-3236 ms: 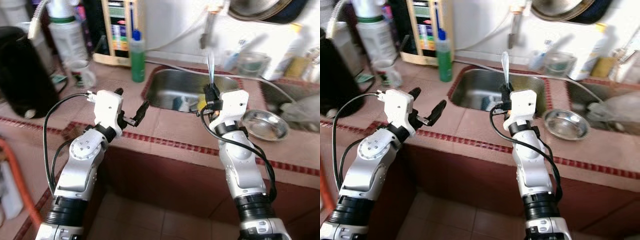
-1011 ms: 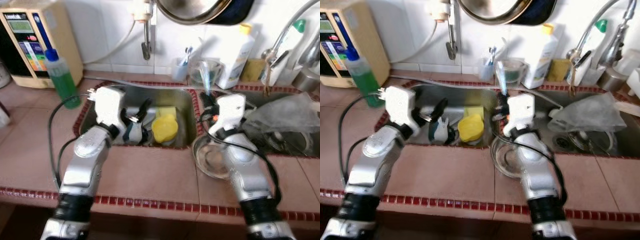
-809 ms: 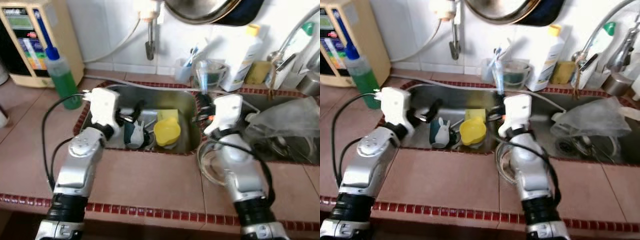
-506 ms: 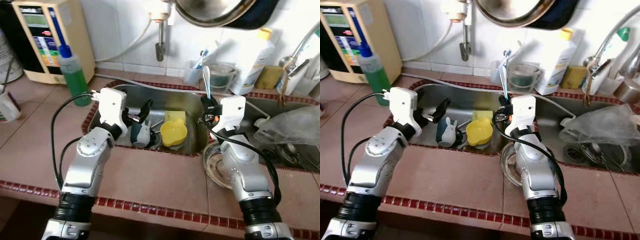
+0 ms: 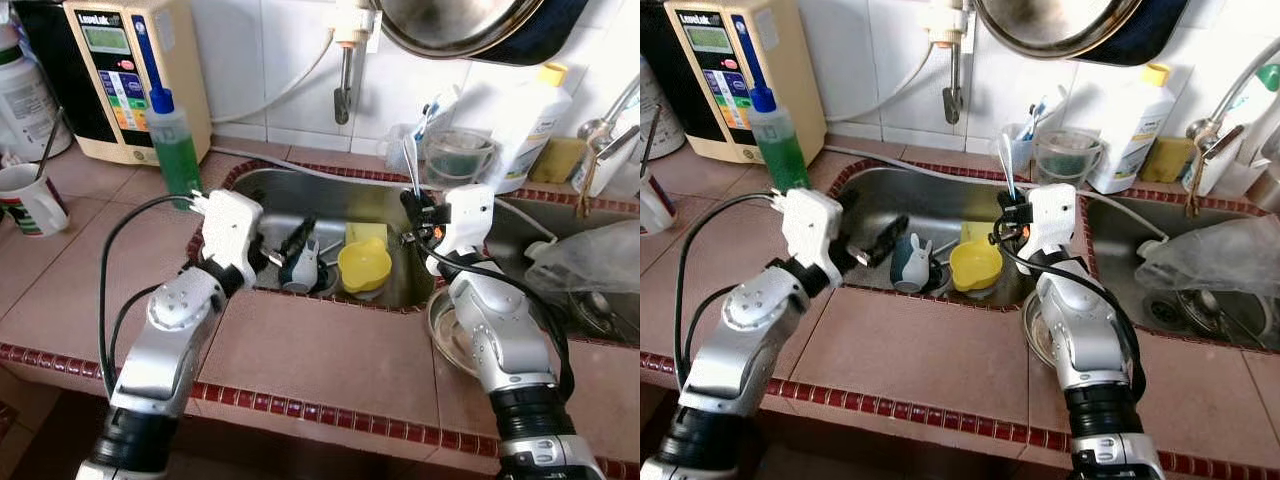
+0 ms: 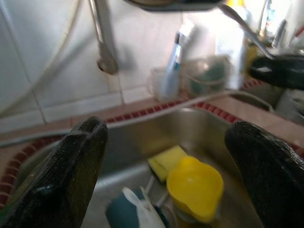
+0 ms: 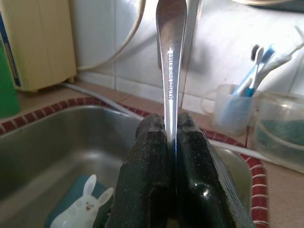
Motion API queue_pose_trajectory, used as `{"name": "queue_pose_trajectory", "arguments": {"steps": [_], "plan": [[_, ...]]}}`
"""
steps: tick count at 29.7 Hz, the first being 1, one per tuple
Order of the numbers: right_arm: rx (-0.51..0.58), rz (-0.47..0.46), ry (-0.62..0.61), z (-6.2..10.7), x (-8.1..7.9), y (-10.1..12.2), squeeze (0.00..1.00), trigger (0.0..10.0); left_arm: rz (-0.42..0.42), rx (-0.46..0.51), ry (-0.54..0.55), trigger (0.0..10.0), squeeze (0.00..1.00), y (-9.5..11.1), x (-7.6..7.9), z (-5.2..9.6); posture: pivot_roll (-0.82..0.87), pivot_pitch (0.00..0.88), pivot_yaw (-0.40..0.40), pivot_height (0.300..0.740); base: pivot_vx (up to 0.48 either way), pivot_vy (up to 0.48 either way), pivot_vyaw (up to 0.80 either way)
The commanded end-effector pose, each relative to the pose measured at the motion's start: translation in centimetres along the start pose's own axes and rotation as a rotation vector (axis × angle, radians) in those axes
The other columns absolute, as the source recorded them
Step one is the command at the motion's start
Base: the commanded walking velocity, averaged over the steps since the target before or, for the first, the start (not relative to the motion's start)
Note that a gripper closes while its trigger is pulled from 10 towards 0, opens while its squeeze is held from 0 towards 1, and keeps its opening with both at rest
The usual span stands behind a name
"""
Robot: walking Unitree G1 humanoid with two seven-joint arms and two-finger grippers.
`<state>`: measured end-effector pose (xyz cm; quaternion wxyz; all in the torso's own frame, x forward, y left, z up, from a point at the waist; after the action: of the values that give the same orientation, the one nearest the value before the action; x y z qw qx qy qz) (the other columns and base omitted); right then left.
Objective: Kitchen organization
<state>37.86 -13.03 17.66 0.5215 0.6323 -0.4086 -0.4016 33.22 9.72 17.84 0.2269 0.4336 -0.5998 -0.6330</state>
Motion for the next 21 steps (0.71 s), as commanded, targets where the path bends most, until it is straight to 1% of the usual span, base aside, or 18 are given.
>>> {"name": "queue_pose_trajectory", "arguments": {"steps": [1,5,9,11,15,17,21], "plan": [[0.020,0.009,0.024,-0.3,-0.2,1.0,0.00,10.0,-0.019,0.003,-0.028,10.0,0.00,0.5,0.4,0.1,-0.02,0.107,-0.003,0.740,0.000,0.000,0.00],[0.011,0.000,0.047,-0.4,-0.5,0.9,0.00,10.0,-0.021,0.005,-0.035,10.0,0.00,0.8,0.8,0.6,-0.01,0.148,-0.005,0.740,0.000,0.000,0.00],[-0.015,-0.005,0.072,-0.8,-0.7,0.7,0.00,10.0,-0.012,0.002,-0.046,10.0,0.00,1.4,1.2,1.3,0.00,0.211,-0.002,0.740,0.000,0.000,0.00],[-0.023,-0.010,0.075,-0.9,-0.8,0.7,0.00,10.0,-0.010,0.002,-0.050,10.0,0.00,1.6,1.3,1.5,0.01,0.220,-0.002,0.740,0.000,0.000,0.00],[-0.041,-0.019,0.104,-1.6,-1.0,0.7,0.00,10.0,-0.010,0.001,-0.069,10.0,0.00,2.2,1.8,1.9,0.02,0.264,-0.001,0.740,0.000,0.000,0.00],[-0.041,-0.019,0.106,-1.6,-1.1,0.8,0.00,10.0,-0.010,0.001,-0.069,10.0,0.00,2.2,1.8,1.9,0.02,0.264,-0.001,0.740,0.000,0.000,0.00],[-0.058,-0.027,0.165,-2.3,-1.6,1.0,0.00,10.0,0.001,0.003,-0.083,10.0,0.00,2.7,2.2,1.9,0.02,0.283,-0.002,0.740,0.000,0.000,0.00]]}}
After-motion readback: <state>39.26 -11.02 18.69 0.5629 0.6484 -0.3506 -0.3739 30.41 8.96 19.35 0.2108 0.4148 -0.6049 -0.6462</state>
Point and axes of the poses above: a point about 5 cm out from each wrist's last joint towards the gripper, its own z axis pointing back from the gripper into the wrist, its own y axis along the axis of the wrist's last joint, x = y × z, the point moved 4 cm from there along -z, pointing out of the wrist towards the gripper, and after that the axes turned 7 degrees about -z, right-handed, at the moved point
